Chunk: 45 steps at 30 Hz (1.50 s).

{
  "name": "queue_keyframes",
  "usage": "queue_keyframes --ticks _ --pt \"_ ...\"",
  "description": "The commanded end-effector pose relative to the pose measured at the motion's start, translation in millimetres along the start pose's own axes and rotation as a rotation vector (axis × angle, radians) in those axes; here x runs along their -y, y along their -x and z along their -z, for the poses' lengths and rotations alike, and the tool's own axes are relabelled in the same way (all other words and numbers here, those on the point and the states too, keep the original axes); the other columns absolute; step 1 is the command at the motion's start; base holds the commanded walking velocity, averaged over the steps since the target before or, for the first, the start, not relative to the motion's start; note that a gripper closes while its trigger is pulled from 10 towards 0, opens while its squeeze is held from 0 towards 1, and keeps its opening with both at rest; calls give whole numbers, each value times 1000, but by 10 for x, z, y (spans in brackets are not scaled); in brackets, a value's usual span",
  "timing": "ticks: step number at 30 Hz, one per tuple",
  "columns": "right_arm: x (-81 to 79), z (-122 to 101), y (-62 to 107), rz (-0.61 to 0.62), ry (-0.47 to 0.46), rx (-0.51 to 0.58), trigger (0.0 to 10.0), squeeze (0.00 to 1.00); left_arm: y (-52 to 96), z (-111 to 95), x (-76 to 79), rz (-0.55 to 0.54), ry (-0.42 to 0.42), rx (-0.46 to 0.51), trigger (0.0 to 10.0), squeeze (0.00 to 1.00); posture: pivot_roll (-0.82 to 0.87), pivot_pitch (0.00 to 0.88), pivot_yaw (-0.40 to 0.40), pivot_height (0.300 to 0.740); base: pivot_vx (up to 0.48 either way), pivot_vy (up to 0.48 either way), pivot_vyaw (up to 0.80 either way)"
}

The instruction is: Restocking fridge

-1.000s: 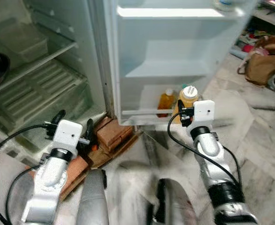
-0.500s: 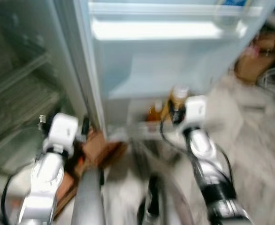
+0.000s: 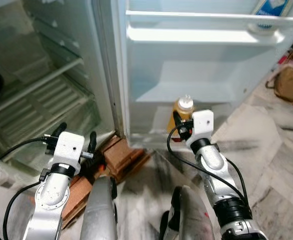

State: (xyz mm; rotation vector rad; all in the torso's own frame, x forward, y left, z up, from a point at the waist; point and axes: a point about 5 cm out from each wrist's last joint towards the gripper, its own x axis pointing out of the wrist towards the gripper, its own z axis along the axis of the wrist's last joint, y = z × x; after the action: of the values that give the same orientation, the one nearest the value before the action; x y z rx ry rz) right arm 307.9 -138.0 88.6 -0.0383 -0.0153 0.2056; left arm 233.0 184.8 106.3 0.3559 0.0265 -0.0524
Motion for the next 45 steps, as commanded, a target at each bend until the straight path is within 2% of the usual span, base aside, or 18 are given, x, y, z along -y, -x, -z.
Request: queue_keyframes --ticks 1,11,22,28,31,34,37,40,45 --pt "35 1 21 11 -8 -1 10000 0 40 18 -33 0 3 -15 10000 0 187 182 -55 617 0 0 0" --pt "2 -57 -55 0 -13 16 10000 0 17 -13 -59 2 -2 -12 10000 0 191 201 -48 617 0 362 0" --pt "36 -76 -62 16 -7 24 10000 0 14 -40 -69 -3 -10 -1 10000 0 189 195 -55 617 0 0 0" --pt "112 -110 -59 69 6 39 10000 0 -14 -158 -46 10 -5 38 10000 0 196 200 -57 617 0 0 0" --pt "91 -146 -89 74 -1 52 10000 0 -32 -228 -86 16 -10 59 10000 0 204 204 -58 617 0 0 0" --pt "63 -145 -110 70 -5 55 10000 0 -55 -208 -114 13 -22 58 10000 0 200 204 -57 617 0 0 0" --pt "18 -166 -111 72 -28 72 10000 0 -52 -88 -177 -17 -13 21 10000 0 162 204 -50 617 0 0 0" --pt "-19 -206 -108 81 -49 87 10000 0 -57 -26 -157 -12 -1 -8 10000 0 132 222 -56 598 0 0 0" --pt "-34 -242 -152 70 -35 95 10000 0 -148 -87 -86 38 -15 19 10000 0 133 280 -59 568 0 0 0"
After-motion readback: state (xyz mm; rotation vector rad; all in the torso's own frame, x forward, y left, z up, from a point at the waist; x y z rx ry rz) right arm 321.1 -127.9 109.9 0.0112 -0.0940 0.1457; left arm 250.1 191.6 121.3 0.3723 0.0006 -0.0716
